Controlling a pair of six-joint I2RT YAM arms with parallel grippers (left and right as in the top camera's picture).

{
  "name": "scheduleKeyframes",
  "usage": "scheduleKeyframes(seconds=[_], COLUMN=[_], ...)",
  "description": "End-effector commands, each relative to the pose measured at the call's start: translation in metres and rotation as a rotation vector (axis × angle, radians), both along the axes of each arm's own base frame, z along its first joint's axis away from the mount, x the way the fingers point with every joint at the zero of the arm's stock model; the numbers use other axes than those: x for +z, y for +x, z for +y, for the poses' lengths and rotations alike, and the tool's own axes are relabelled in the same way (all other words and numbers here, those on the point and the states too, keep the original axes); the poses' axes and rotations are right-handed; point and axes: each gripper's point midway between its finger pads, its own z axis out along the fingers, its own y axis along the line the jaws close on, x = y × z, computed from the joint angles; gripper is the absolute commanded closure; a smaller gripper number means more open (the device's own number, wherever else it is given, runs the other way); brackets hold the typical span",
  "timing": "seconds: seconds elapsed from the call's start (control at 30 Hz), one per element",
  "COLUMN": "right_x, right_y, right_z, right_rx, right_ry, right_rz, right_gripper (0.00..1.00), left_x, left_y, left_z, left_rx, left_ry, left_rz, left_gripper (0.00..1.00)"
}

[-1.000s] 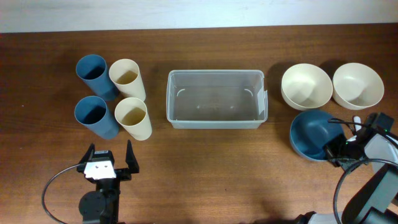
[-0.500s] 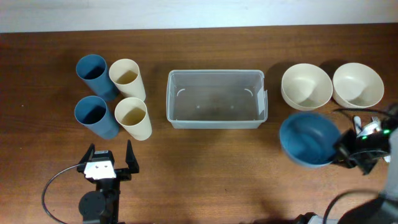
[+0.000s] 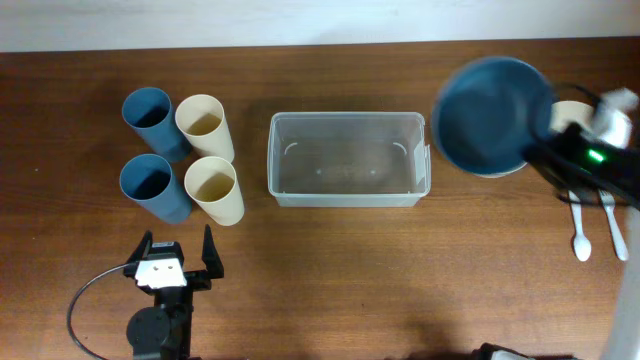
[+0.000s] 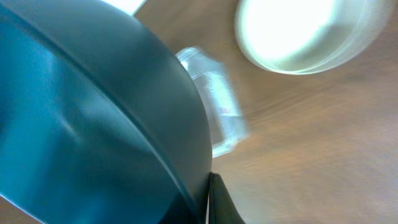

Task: Pack container
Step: 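Lift the blue bowl and lower it into the clear container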

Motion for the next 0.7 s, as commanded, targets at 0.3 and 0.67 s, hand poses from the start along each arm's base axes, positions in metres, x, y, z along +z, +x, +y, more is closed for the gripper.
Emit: scheduleKeyframes(seconds=[0.3, 0.67], right_x=[-0.127, -0.187], right_y=[0.061, 0.082], right_z=[0.115, 0.118], right_rx=[0.229, 0.245], right_ry=[-0.004, -0.094], right_rz=[0.357, 0.428], right_gripper=[0.96, 0.96], left_x=[-0.001, -0.001], left_y=[0.0, 0.0], left_z=[0.0, 0.0], left_rx=[0.002, 0.002], left_ry=[0.017, 0.017], left_rz=[-0.002, -0.002], left_gripper=[0.0, 0.0])
